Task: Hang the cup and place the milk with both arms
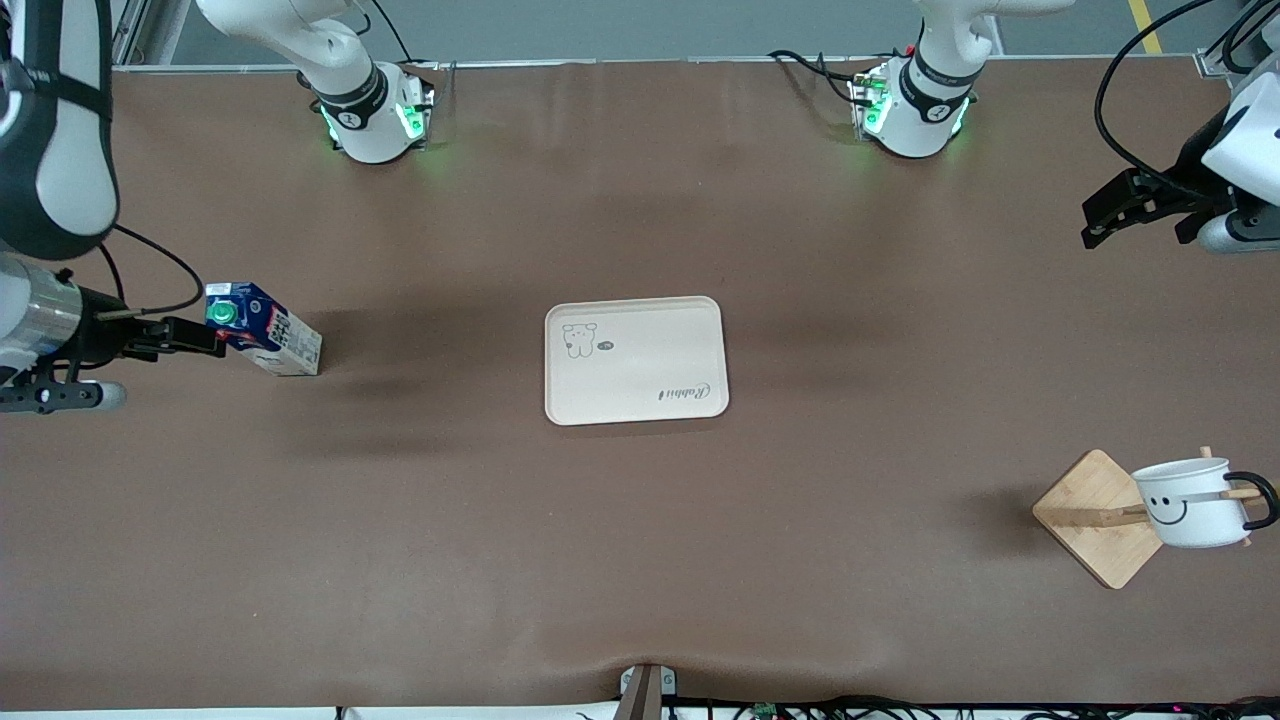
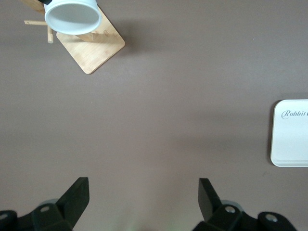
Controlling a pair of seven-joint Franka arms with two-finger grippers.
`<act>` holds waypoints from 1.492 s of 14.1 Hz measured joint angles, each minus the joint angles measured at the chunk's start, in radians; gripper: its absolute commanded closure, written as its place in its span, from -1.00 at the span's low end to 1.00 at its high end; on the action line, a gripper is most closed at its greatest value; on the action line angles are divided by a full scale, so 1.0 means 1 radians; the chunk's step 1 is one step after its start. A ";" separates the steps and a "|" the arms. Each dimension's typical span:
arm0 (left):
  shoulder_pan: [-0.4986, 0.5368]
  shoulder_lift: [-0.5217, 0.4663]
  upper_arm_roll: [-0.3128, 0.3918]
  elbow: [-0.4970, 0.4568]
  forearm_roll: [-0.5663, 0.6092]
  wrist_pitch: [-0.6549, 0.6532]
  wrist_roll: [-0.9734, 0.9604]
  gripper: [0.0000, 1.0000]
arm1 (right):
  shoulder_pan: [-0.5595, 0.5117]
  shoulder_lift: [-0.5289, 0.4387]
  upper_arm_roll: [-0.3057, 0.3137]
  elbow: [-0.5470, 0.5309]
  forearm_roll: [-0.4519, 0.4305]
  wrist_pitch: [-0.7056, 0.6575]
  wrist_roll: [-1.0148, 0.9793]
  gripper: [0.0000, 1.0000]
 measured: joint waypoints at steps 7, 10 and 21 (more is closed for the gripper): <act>0.003 0.004 0.001 0.000 0.001 0.000 0.000 -1.00 | -0.167 0.003 0.148 0.294 -0.001 -0.256 -0.002 -1.00; 0.003 0.004 0.001 0.001 0.001 0.000 0.000 -1.00 | -0.276 -0.037 0.240 0.317 -0.038 -0.306 0.000 -1.00; 0.003 0.004 0.000 0.001 0.001 0.000 0.021 -1.00 | -0.396 -0.217 0.425 0.151 -0.135 -0.318 0.131 -1.00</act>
